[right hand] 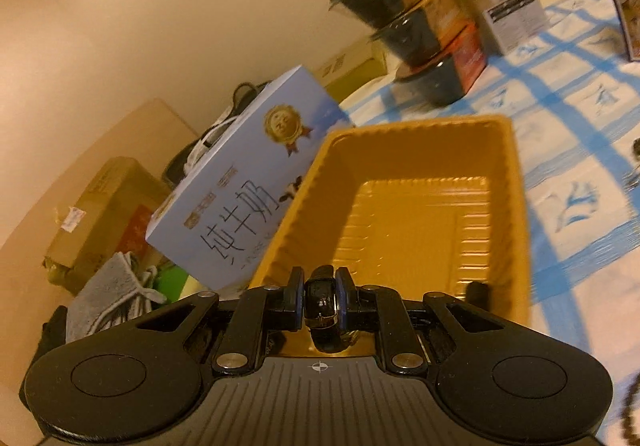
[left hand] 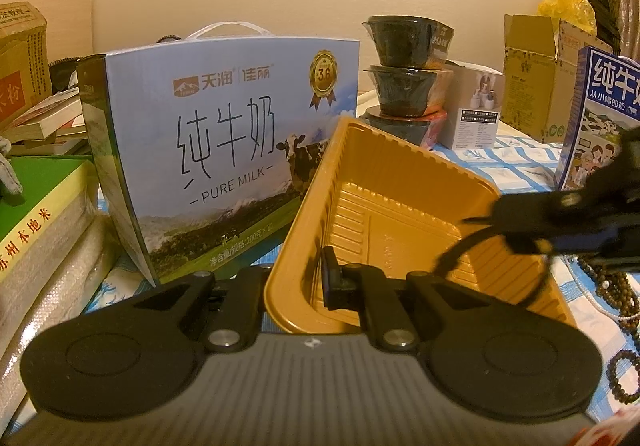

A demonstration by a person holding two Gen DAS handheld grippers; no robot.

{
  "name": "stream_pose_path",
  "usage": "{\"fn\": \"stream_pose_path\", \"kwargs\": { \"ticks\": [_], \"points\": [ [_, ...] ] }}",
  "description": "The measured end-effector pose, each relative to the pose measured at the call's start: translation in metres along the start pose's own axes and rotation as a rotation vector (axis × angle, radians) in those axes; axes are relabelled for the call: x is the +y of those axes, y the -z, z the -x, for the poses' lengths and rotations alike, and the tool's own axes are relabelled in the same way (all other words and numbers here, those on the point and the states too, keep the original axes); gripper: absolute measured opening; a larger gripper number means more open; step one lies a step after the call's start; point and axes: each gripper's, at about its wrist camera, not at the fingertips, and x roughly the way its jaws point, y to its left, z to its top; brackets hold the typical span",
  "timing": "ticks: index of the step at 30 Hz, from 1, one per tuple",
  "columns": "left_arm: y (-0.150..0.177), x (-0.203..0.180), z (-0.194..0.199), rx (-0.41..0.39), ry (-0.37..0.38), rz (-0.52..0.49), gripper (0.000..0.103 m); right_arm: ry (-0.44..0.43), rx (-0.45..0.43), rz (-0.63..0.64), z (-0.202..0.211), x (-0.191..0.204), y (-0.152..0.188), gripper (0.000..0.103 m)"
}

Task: Organize jewelry
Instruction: 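Carry the gold watch over the tray and open the right gripper, then move the right gripper to the pearl necklace and grasp it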

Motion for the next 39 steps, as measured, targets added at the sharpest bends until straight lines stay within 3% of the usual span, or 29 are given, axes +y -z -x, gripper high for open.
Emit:
{"fn": "stream_pose_path", "kwargs": {
  "ticks": [13,15,19,22,31,39],
  "points": [
    [0.002,0.002,-0.002,0.013,-0.005,0.003,0.01,-0.048,0.07,-0.066,-0.029,-0.008,0.014,0.017],
    [0.003,0.002,-0.002,0.014,-0.005,0.005,0.01,-0.036,0.055,-0.049,-0.024,-0.006,0.013,0.02],
    [0.003,0.002,-0.002,0.014,-0.006,0.006,0.01,-0.013,0.013,-0.032,-0.009,-0.007,0.01,0.04],
    [0.003,0.002,-0.002,0.014,-0.006,0.006,0.01,0.013,-0.019,-0.019,0.006,-0.01,0.008,0.041],
    [0.003,0.003,-0.002,0.014,-0.004,0.009,0.009,0.223,-0.101,0.062,0.076,-0.042,0.021,0.042],
    [0.003,0.002,-0.002,0.014,-0.006,0.006,0.009,0.431,-0.126,-0.067,0.138,-0.114,0.034,0.041]
  ]
}}
